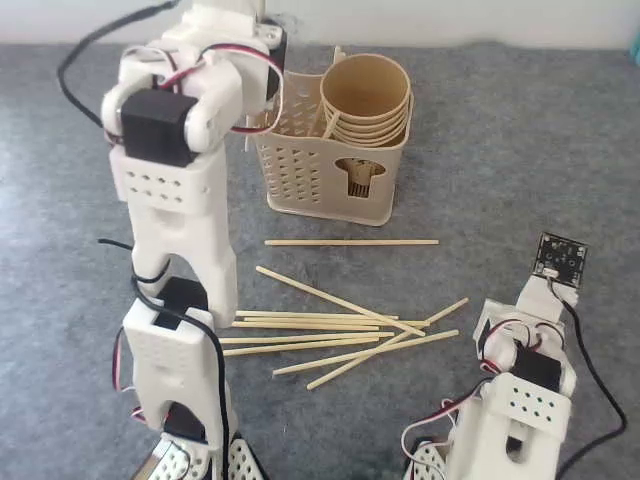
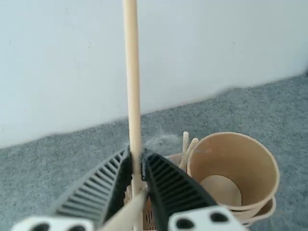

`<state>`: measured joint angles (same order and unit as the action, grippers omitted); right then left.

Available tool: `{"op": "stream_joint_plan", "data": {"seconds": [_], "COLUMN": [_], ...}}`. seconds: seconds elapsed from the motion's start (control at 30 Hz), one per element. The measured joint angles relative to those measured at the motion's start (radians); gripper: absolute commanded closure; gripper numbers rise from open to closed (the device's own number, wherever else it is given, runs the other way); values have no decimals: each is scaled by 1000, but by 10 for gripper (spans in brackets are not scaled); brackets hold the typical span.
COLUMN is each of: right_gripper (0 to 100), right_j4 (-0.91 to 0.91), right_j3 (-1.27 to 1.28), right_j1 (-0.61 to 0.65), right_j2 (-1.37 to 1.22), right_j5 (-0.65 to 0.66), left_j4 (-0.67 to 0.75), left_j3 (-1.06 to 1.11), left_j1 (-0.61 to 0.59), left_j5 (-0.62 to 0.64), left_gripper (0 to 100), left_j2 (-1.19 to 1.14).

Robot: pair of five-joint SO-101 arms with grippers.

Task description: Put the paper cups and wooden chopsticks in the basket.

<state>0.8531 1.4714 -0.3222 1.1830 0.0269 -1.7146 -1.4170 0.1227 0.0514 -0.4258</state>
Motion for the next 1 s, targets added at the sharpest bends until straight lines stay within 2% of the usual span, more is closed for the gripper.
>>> {"op": "stream_joint_plan", "data": {"seconds": [0.53, 0.6, 0.77, 1.0], "right_gripper": [935, 935, 935, 935], "right_j4": [0, 0, 0, 0], "right_j3": [0, 0, 0, 0], "right_j1": [0, 0, 0, 0], "right_j2": [0, 0, 0, 0], "right_j5": [0, 0, 0, 0], "left_j4": [-9, -5, 18, 18], "left_j3": [20, 20, 20, 20], "left_j1": [0, 0, -2, -6], "left_j5": [0, -3, -3, -3], "left_gripper": [983, 950, 776, 761], "left_j2": [-84, -117, -133, -132]}}
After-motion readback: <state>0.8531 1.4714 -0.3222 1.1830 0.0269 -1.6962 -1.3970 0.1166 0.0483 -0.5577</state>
